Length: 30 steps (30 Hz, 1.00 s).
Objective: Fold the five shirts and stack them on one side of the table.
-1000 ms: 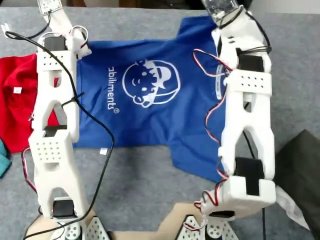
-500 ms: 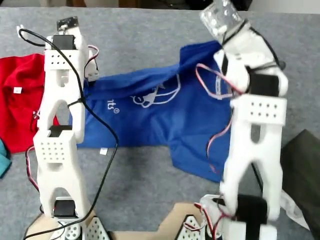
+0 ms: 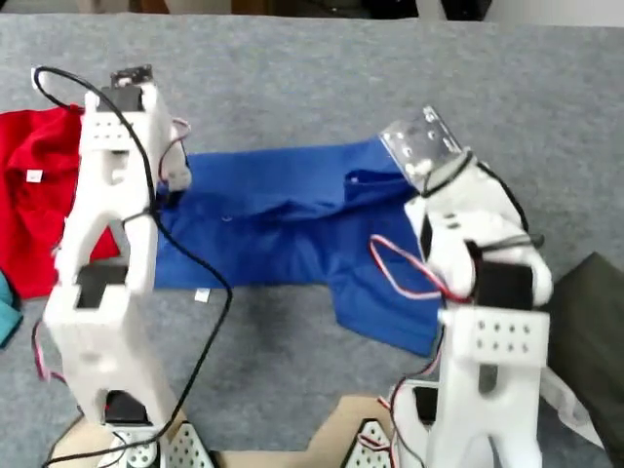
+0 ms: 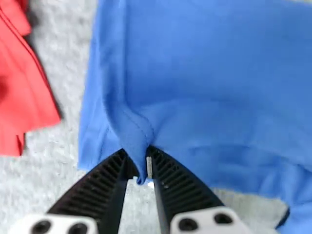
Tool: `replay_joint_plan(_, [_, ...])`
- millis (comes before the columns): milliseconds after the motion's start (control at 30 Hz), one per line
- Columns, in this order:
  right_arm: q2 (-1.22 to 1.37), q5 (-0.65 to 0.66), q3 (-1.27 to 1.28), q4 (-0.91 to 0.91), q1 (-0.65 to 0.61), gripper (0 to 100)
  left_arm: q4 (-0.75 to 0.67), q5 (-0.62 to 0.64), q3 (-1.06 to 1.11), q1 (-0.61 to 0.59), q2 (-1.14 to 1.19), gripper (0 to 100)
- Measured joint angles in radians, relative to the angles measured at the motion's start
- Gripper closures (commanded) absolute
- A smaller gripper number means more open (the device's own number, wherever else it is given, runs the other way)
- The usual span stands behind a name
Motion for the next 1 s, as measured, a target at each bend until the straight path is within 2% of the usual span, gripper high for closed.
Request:
replay_joint_plan(200, [-0.066,-0.023,0.006,0.123,0.075,99.3,-0.334,-0.034,0.635,0.031,-0.482,98])
replay_joint_plan(300, [-0.083,-0.021,0.034,0.186,0.087,99.3,-0.43,-0.061,0.822,0.018,-0.62,98])
replay_joint_plan(433, [-0.158,0.002,0.129,0.207,0.095,99.3,-0.483,-0.069,0.879,-0.015,-0.624,98])
replay_joint_plan(600, [-0.302,0.02,0.282,0.21,0.098,99.3,-0.517,-0.083,0.879,-0.049,-0.52,98])
replay_joint_plan(733, [-0.385,0.051,0.37,0.216,0.143,99.3,-0.546,-0.124,0.934,-0.051,-0.483,98])
replay_joint_plan(833, [-0.417,0.089,0.422,0.216,0.189,99.3,-0.62,-0.15,1.013,-0.052,-0.482,98])
replay_joint_plan(1000, [-0.453,0.149,0.483,0.244,0.215,99.3,-0.687,-0.152,1.045,-0.072,-0.477,98])
